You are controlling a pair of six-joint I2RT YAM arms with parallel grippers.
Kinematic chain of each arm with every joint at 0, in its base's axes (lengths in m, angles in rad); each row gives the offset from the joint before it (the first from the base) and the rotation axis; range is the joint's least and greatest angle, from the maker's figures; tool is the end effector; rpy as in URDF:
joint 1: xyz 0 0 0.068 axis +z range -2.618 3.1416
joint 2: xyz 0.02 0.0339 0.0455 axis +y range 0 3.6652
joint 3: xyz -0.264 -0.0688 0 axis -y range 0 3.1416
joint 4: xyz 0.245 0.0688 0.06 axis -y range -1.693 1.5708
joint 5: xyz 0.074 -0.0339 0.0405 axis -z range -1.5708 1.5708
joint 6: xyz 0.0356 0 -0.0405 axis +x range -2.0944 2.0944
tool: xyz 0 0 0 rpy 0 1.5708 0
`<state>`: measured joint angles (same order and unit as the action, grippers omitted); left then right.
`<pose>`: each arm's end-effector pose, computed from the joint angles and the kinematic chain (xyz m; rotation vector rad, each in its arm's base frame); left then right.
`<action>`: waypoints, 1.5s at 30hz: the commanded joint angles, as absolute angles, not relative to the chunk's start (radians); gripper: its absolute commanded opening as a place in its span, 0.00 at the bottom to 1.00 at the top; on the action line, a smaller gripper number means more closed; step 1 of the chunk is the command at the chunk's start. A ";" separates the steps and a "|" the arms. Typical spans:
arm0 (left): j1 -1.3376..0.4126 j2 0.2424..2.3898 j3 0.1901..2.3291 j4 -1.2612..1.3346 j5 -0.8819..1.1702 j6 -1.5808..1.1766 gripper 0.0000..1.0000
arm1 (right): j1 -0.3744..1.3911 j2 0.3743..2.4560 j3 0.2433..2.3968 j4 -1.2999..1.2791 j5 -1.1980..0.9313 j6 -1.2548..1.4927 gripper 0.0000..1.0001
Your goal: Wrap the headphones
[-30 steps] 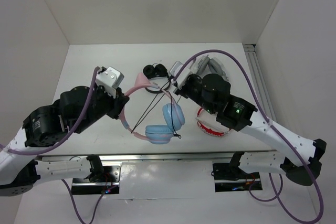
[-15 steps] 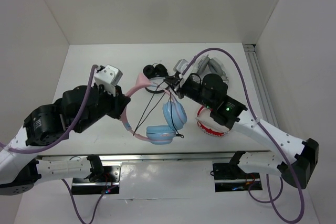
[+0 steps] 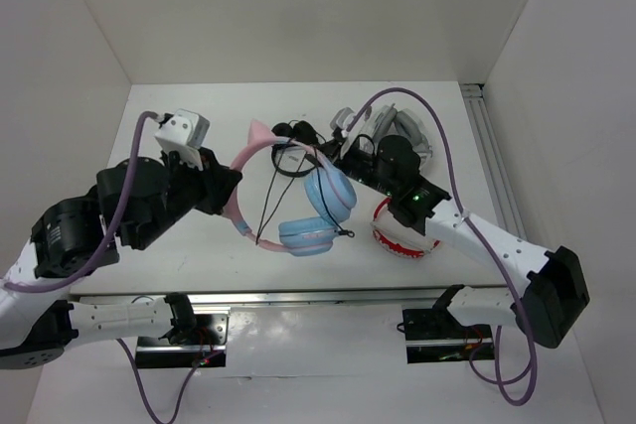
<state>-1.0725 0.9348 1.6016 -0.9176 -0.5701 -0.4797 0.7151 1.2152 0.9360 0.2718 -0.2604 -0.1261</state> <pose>0.0739 -0.0956 0.4988 0.1324 1.8159 -0.5939 0.2118 0.1961 0.3503 -0.8452 1.3791 0.6631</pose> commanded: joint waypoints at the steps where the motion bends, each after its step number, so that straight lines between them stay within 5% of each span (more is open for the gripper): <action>1: -1.077 0.929 1.702 -0.828 -0.691 -0.596 0.00 | 0.696 1.216 0.872 0.396 -0.311 -0.063 0.30; 14: -1.077 0.997 1.793 -0.871 -0.776 -0.646 0.00 | 0.669 1.285 0.755 0.515 -0.367 0.001 0.33; 23: -1.077 0.997 1.802 -0.871 -0.785 -0.664 0.00 | 0.630 1.330 0.733 0.563 -0.425 0.043 0.43; 45: -1.077 0.988 1.784 -0.871 -0.785 -0.673 0.00 | 0.630 1.416 0.713 0.653 -0.474 0.095 0.46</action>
